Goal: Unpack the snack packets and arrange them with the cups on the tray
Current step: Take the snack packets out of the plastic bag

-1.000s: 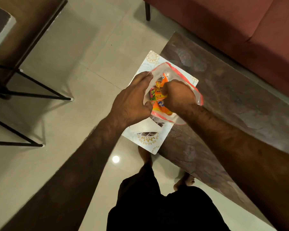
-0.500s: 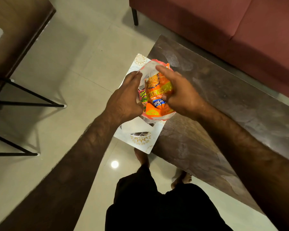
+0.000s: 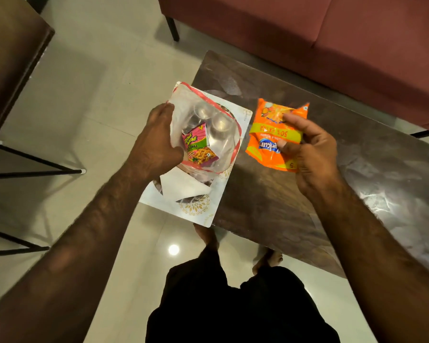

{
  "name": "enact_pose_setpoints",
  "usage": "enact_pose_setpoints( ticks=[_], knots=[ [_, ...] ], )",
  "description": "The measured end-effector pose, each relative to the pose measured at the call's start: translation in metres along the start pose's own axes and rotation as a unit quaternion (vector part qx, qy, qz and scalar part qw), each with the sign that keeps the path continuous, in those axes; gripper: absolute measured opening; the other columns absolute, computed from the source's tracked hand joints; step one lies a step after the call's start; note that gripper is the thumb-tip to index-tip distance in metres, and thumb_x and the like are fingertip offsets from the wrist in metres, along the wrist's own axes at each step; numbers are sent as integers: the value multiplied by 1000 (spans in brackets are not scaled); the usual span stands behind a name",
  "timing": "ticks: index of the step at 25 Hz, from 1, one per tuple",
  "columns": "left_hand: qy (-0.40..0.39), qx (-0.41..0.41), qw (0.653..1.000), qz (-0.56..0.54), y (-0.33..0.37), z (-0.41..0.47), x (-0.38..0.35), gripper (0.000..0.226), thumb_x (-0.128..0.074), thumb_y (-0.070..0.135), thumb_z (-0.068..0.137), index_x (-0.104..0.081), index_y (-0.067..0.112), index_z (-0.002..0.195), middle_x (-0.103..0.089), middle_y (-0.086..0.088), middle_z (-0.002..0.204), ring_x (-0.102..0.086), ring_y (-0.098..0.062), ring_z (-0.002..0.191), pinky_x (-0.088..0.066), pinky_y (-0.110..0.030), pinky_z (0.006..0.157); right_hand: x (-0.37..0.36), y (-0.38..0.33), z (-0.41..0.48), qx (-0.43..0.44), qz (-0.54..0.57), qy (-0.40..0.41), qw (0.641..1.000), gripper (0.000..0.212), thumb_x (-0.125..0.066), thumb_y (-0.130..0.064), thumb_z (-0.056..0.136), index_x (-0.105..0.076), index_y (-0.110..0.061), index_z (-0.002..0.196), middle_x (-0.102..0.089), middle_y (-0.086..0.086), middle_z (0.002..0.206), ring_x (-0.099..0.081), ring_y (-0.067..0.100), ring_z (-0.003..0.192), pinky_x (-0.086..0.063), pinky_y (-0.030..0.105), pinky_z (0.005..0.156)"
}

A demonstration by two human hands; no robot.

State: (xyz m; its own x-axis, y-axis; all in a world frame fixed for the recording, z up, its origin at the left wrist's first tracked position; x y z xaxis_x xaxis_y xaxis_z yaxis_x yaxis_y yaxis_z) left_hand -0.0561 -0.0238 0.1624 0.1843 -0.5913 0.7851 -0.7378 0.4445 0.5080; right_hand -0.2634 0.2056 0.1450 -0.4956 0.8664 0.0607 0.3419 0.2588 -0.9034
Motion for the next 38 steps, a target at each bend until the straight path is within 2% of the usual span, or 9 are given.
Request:
enact_pose_setpoints(
  ticks=[5,9,13,21,24,26,28,33,38],
  knots=[
    [0,8,1000,17,-5,0,-1,96,-74,3,77,-23,13,157,-21,-3,165,-30,-25,147,-32,-29,109,23,80,26,-75,-75,72,992,55,-76,18,80,-75,-7,129,-80,9,114,-76,25,99,-65,38,91],
    [6,8,999,33,-5,-1,-1,96,-76,4,77,-24,14,157,-22,-3,164,-30,-24,148,-32,-30,110,3,133,36,-140,-98,32,985,58,-64,25,86,-67,0,138,-69,27,137,-68,28,102,-61,10,62],
    [9,1,999,32,-2,0,-1,95,-74,-1,76,-25,13,157,-23,-4,164,-27,-22,149,-26,-23,111,-12,165,54,-164,-104,1,981,61,-55,29,87,-63,3,142,-66,30,138,-67,30,103,-56,7,52],
    [17,8,1000,21,-3,0,-4,96,-73,-5,75,-27,17,156,-26,0,162,-32,-22,147,-39,-42,115,-25,197,94,-159,-139,-17,977,63,-52,29,86,-61,0,142,-67,19,134,-70,31,106,-64,24,68],
    [15,7,1000,24,0,-2,-6,96,-73,-6,76,-27,16,157,-25,-1,162,-29,-22,148,-36,-37,115,-17,209,91,-181,-187,-33,965,63,-56,22,85,-61,-6,141,-69,23,132,-76,21,84,-62,25,59],
    [13,7,999,28,2,-2,-5,97,-74,-5,75,-27,16,157,-24,-2,163,-27,-22,149,-37,-37,114,-5,220,98,-122,-239,-26,963,63,-63,10,74,-68,-18,131,-69,19,130,-78,24,98,-67,37,82],
    [8,3,1000,28,6,-3,-4,98,-73,-5,75,-25,16,157,-22,-2,164,-26,-20,149,-37,-37,114,4,195,92,-57,-257,9,965,59,-67,3,68,-73,-28,119,-70,15,131,-70,29,121,-59,42,104],
    [-5,-18,1000,9,8,-5,-6,98,-71,-5,73,-24,11,157,-20,-6,165,-23,-21,151,-22,-21,111,-12,20,25,78,-228,17,970,46,-63,10,83,-78,-21,114,-76,-2,117,-69,15,109,-58,24,91],
    [-11,-17,999,-36,6,-10,-3,97,-70,-5,73,-24,12,157,-20,-4,164,-27,-20,148,-25,-19,107,-87,-92,-16,177,-243,-174,938,34,-63,7,90,-82,-19,103,-76,-10,90,-73,5,85,-61,20,82]
  ],
)
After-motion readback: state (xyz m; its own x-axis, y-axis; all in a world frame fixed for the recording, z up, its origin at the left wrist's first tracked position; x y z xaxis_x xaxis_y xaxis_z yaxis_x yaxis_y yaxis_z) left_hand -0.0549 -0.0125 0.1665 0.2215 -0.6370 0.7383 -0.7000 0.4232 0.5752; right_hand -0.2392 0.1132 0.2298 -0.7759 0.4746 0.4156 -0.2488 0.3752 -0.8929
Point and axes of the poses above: each hand's wrist, its own z-axis towards the middle knuckle, its own x-axis out of the back of the hand, y = z × x, the point moved 6 cm from there along z, towards the middle knuckle
